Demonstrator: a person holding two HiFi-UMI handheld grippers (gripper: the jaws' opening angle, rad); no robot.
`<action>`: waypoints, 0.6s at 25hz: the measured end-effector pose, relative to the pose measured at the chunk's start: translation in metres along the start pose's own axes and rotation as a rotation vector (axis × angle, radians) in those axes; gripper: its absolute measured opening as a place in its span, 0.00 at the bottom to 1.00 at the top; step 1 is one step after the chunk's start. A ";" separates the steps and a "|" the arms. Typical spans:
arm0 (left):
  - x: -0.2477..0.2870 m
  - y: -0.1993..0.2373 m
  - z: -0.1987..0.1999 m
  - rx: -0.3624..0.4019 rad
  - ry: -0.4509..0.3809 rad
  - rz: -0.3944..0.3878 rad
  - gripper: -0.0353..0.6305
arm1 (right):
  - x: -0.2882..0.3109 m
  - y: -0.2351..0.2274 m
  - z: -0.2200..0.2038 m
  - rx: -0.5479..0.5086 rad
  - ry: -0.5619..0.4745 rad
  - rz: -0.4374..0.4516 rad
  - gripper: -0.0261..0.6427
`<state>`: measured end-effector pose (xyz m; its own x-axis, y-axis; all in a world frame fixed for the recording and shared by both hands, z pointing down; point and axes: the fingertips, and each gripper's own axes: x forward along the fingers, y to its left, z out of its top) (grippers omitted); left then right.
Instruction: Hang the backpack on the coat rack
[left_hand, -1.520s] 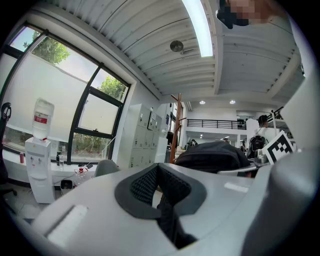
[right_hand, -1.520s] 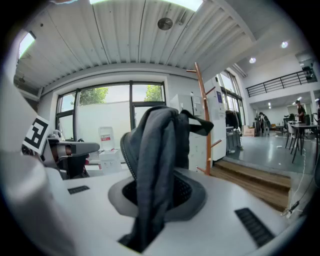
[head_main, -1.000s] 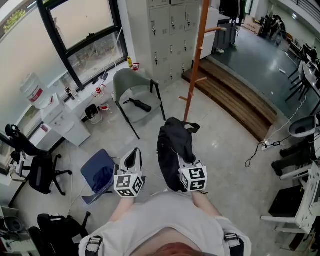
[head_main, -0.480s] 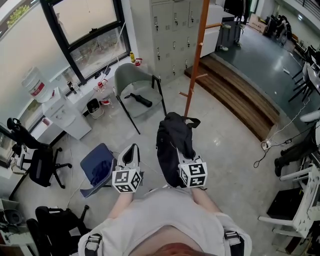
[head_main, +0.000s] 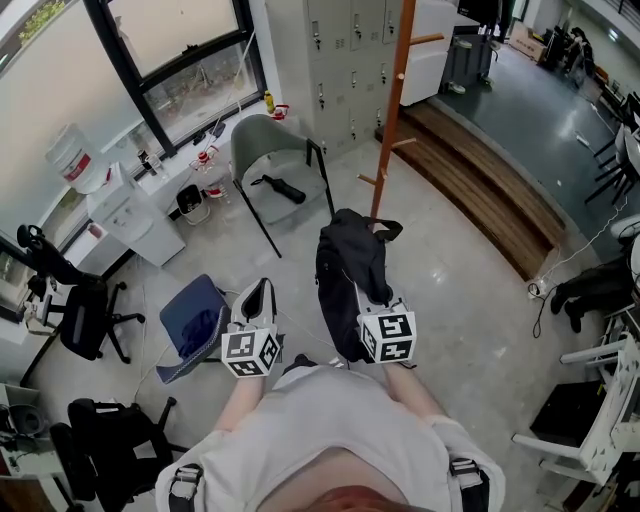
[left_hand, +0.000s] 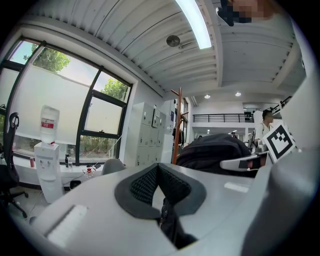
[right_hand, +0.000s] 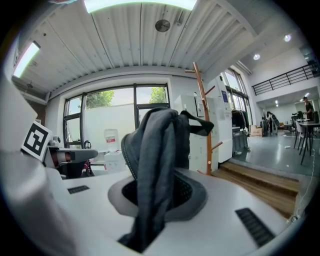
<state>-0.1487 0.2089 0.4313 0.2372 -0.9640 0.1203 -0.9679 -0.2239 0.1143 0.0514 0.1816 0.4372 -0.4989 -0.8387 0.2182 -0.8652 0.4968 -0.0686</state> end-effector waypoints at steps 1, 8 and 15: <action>0.002 -0.001 0.000 0.002 0.001 -0.001 0.07 | 0.001 -0.002 0.001 -0.001 0.001 0.000 0.14; 0.032 0.000 0.002 -0.003 0.003 -0.015 0.07 | 0.024 -0.019 0.007 0.001 0.004 -0.007 0.14; 0.085 0.022 0.001 -0.013 -0.003 -0.042 0.07 | 0.071 -0.036 0.012 -0.001 0.005 -0.028 0.14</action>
<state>-0.1496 0.1224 0.4432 0.2777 -0.9541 0.1125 -0.9558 -0.2627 0.1319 0.0470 0.1015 0.4431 -0.4744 -0.8510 0.2253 -0.8786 0.4735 -0.0613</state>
